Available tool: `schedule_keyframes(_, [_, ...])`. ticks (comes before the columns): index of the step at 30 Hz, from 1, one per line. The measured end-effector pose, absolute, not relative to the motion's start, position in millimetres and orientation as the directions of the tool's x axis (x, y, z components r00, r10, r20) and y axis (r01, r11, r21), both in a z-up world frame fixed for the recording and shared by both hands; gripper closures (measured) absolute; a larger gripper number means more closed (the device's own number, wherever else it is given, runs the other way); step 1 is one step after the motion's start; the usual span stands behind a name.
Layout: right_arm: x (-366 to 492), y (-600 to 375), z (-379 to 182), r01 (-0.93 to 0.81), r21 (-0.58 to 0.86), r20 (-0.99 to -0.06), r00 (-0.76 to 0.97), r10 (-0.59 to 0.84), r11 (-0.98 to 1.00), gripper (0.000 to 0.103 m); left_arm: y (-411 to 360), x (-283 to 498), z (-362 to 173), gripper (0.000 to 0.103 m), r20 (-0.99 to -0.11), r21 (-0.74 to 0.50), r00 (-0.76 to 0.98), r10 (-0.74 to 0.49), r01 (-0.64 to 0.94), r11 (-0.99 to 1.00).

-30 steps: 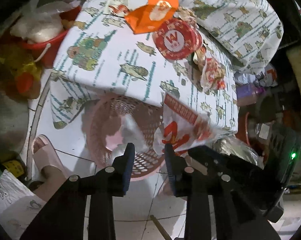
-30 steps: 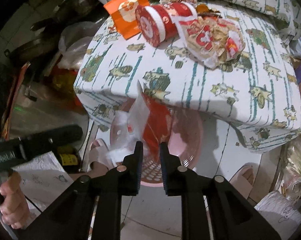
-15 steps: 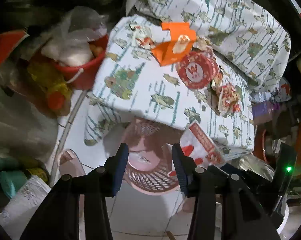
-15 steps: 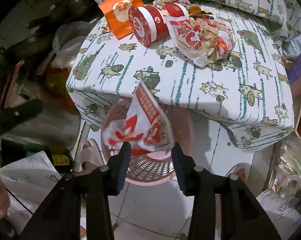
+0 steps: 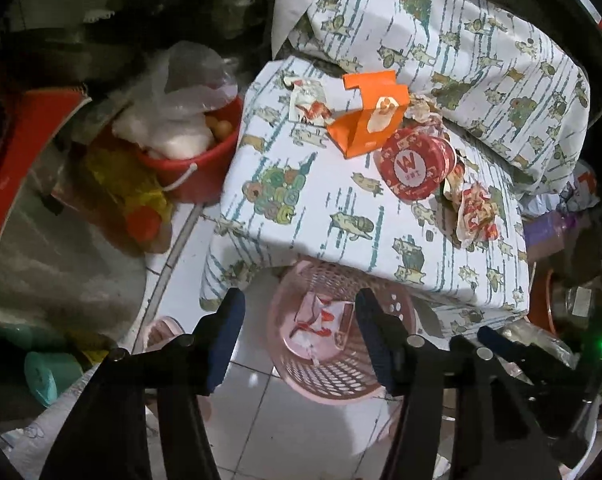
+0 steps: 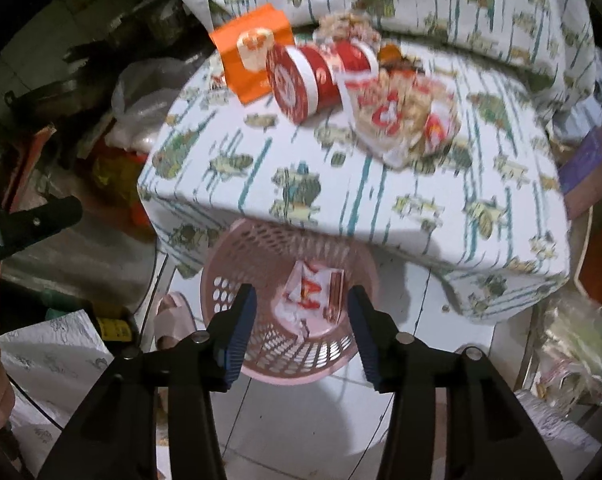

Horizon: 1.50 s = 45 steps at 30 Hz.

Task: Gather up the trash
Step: 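Open the right gripper to drop the bag while the left gripper releases the tissue into the basket, then raise both open tools back toward the trash on the stool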

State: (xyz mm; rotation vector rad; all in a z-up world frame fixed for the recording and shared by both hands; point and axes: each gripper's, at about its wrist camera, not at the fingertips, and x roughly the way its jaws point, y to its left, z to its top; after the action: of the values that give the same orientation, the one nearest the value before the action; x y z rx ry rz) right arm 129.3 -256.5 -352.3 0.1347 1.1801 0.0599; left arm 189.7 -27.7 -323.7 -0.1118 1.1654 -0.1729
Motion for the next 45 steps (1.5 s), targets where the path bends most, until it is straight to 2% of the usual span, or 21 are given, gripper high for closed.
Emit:
schedule_keyframes(4, [127.1,-255.2,-338.8,0.022,0.123,-0.900,0.424,0.102,0.992,0.054,-25.5,190.1,-318.9,0.039,-0.894,-0.174,0.409,-0.184,0.060,0.983])
schedule_keyframes(8, [124.5,-252.4,-327.0,0.012,0.074,-0.878,0.476,0.059,0.997,0.052,-20.4,192.3,-315.2,0.021,-0.882,-0.210,0.426,-0.200,0.024,0.977])
schedule_keyframes(9, [123.8,-250.9,-325.0,0.009,0.060,-0.872,0.487,0.048,0.998,0.051,-19.0,193.1,-314.4,0.020,-0.879,-0.222,0.430,-0.208,0.017,0.975])
schedule_keyframes(19, [121.3,-247.3,-313.4,0.006,0.034,-0.832,0.554,0.025,0.999,0.040,-11.2,190.0,-292.4,0.019,-0.826,-0.175,0.545,-0.146,-0.001,0.985])
schedule_keyframes(21, [118.9,-247.3,-307.2,-0.003,0.055,-0.809,0.585,0.046,0.998,0.034,-8.5,186.6,-285.0,0.019,-0.807,-0.178,0.571,-0.148,0.003,0.984])
schedule_keyframes(22, [117.1,-246.8,-303.0,-0.005,0.060,-0.794,0.606,0.051,0.998,0.026,-7.6,185.3,-281.7,0.019,-0.802,-0.175,0.580,-0.144,0.001,0.984])
schedule_keyframes(28, [109.8,-240.0,-274.6,-0.035,0.014,-0.716,0.698,0.034,0.999,0.011,0.1,173.2,-260.6,0.017,-0.768,-0.156,0.631,-0.110,-0.017,0.988])
schedule_keyframes(38, [102.6,-255.0,-224.1,-0.017,-0.004,-0.636,0.771,0.011,1.000,0.004,-0.5,139.4,-204.3,0.013,-0.695,-0.198,0.702,-0.155,0.021,0.980])
schedule_keyframes(42, [102.1,-271.3,-196.9,0.031,0.023,-0.573,0.819,-0.013,0.999,0.002,-13.0,126.9,-173.7,0.013,-0.651,-0.125,0.749,-0.123,0.054,0.991])
schedule_keyframes(45, [114.2,-280.7,-184.1,0.061,0.019,-0.565,0.824,-0.040,0.998,0.002,-21.1,126.0,-152.5,0.009,-0.625,-0.105,0.771,-0.122,0.071,0.992])
